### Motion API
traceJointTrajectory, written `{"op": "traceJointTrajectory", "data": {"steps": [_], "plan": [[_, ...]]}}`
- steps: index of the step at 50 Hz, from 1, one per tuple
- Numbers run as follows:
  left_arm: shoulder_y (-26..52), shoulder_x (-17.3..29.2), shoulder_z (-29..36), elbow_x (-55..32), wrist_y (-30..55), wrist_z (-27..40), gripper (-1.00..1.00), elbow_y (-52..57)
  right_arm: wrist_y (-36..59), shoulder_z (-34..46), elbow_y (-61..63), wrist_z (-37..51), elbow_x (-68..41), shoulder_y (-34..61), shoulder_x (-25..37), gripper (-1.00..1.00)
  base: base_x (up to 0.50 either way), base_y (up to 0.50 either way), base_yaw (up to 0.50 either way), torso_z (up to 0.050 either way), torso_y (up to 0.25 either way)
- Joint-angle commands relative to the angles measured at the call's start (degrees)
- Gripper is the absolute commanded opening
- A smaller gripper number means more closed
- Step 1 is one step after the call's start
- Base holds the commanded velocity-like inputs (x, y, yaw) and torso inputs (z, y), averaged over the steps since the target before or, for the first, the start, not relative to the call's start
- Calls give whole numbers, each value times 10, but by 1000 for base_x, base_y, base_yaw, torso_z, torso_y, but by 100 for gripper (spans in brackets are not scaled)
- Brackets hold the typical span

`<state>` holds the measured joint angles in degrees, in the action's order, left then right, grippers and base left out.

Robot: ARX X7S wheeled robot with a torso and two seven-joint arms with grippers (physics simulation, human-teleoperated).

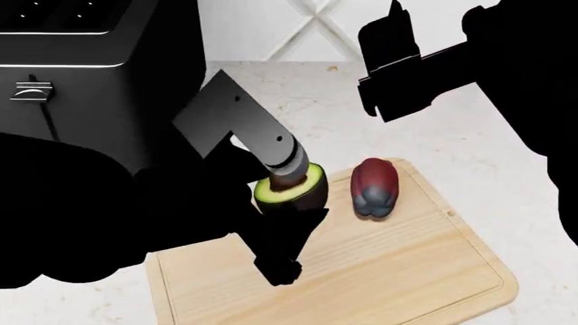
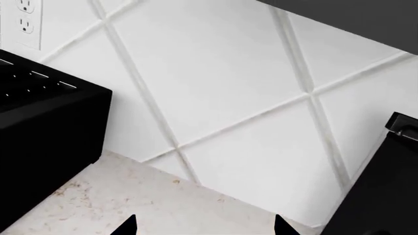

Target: Place the avocado, onion, tomato and bell pepper on the cutting board.

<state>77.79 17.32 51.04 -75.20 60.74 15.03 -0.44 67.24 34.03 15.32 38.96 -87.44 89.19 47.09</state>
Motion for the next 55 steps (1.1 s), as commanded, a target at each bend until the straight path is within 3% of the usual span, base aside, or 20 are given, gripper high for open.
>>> {"op": "traceJointTrajectory", "data": {"steps": [1,23,24,33,39,46,55], "plan": [[-12,-36,-4,40,-23,-34,-100,-28,-6,-13,-3,-20,12,10,-18,100,0,0,0,0,0],[-8,-37,-4,31,-22,-32,-100,-32,-7,-6,-8,-24,18,16,-19,100,0,0,0,0,0],[-6,-37,-7,27,-20,-28,100,-29,-8,-7,-6,-23,17,16,-19,100,0,0,0,0,0],[0,-37,-18,3,-10,-14,100,-21,-9,-3,-5,-25,19,15,-19,100,0,0,0,0,0],[5,-19,-52,-69,20,39,100,31,-7,-4,-5,-21,15,19,-18,100,0,0,0,0,0],[17,21,-96,-159,42,111,100,95,0,-7,2,-13,-2,28,-14,100,0,0,0,0,0],[27,104,-113,-295,79,213,100,186,13,-1,-6,-12,-2,44,-13,100,0,0,0,0,0]]}}
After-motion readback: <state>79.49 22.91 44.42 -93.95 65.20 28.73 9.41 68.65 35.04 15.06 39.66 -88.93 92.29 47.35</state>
